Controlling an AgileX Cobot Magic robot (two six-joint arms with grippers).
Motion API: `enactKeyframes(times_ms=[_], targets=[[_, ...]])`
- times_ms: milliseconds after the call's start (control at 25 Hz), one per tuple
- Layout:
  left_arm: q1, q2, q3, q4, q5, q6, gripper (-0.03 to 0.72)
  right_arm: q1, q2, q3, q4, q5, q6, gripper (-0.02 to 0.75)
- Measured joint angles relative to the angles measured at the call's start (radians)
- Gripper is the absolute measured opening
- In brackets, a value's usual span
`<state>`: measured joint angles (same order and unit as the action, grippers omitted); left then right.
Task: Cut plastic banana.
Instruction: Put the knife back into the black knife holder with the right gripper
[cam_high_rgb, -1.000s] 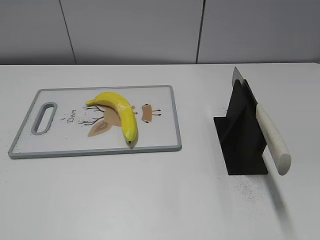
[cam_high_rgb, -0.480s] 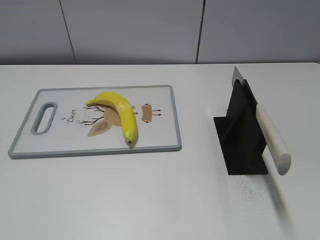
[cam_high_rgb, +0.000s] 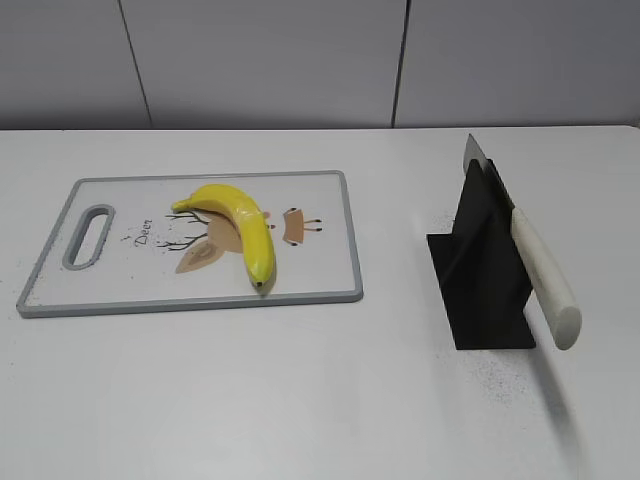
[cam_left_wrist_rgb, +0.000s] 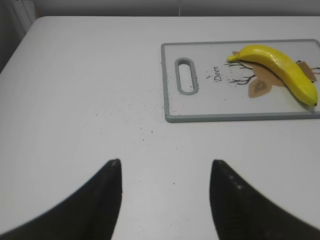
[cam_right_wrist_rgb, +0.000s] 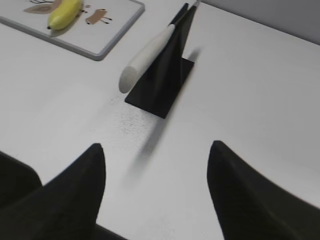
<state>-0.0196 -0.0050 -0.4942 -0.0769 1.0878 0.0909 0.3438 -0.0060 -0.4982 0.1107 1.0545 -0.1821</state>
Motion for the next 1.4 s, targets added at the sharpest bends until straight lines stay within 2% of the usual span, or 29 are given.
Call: enactKeyframes(times_ms=[280, 480, 1120, 1320, 1400], targets=[[0.0, 0.0, 0.0, 0.0, 0.0, 0.001, 0.544, -0.201, 0.0, 0.0, 0.0, 0.0, 0.0, 0.514], [0.0, 0.0, 0.0, 0.0, 0.0, 0.0, 0.544, -0.297, 0.0, 0.0, 0.0, 0.0, 0.0, 0.514], [0.0, 0.0, 0.0, 0.0, 0.0, 0.0, 0.544, -0.308, 0.0, 0.0, -0.003, 0.0, 0.007, 0.512], [0.0, 0.0, 0.0, 0.0, 0.0, 0.0, 0.544, -0.308, 0.0, 0.0, -0.13, -0.001, 0.197, 0.512], [0.0, 0.0, 0.0, 0.0, 0.0, 0.001, 0.544, -0.308, 0.0, 0.0, -0.133, -0.001, 0.255, 0.512]])
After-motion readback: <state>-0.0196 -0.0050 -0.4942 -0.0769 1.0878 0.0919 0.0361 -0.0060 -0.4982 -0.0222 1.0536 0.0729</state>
